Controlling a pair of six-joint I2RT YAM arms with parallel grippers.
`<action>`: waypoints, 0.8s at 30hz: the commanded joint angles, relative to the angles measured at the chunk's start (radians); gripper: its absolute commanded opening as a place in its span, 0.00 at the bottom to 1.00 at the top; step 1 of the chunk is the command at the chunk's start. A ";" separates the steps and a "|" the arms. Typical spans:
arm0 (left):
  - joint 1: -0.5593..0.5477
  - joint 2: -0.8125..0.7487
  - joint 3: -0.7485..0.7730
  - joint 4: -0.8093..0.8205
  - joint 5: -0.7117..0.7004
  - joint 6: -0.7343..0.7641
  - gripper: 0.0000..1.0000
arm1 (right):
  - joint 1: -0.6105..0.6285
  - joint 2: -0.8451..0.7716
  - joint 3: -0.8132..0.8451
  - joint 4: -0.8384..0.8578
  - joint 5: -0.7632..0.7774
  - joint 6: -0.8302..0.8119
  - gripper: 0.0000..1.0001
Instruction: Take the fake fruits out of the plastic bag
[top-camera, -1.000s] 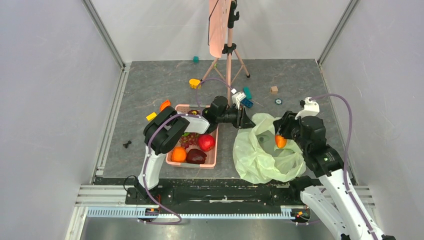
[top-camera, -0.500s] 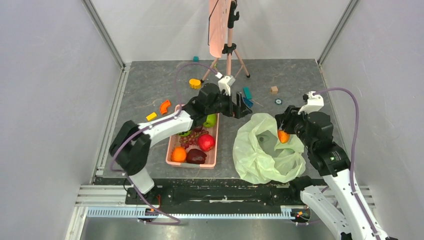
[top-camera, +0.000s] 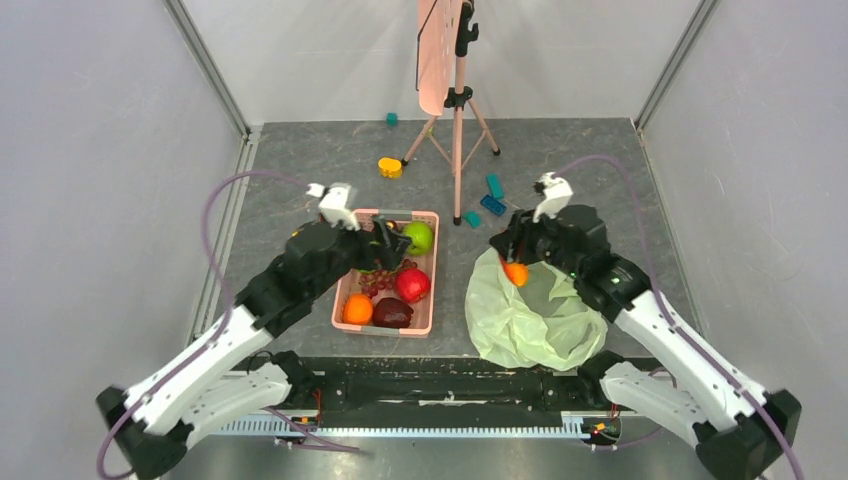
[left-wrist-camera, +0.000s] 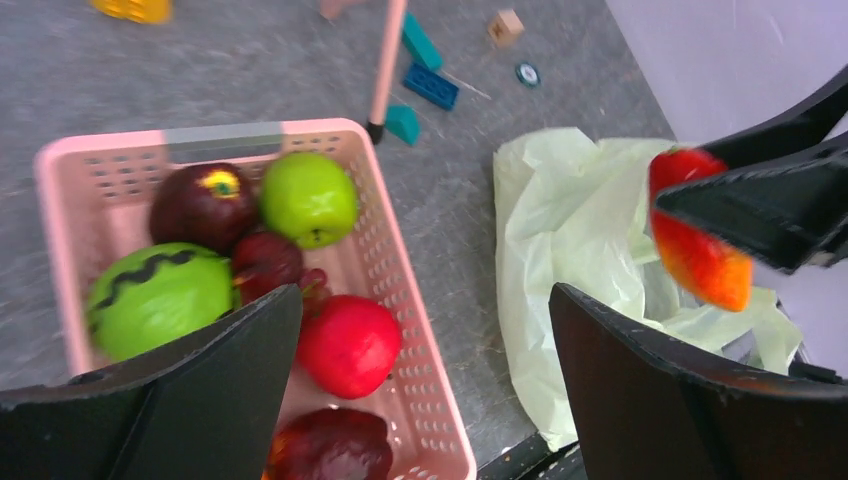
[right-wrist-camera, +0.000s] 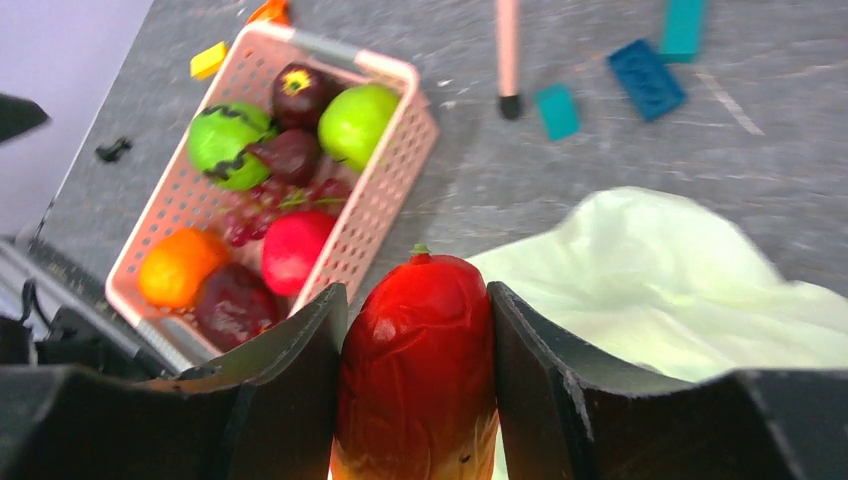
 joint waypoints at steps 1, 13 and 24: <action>0.005 -0.209 -0.019 -0.233 -0.197 0.041 1.00 | 0.153 0.113 0.059 0.156 0.041 0.045 0.42; 0.005 -0.480 -0.059 -0.451 -0.318 -0.015 1.00 | 0.445 0.587 0.229 0.397 0.114 0.103 0.43; 0.005 -0.590 -0.081 -0.522 -0.349 -0.030 1.00 | 0.530 0.905 0.433 0.406 0.075 -0.042 0.54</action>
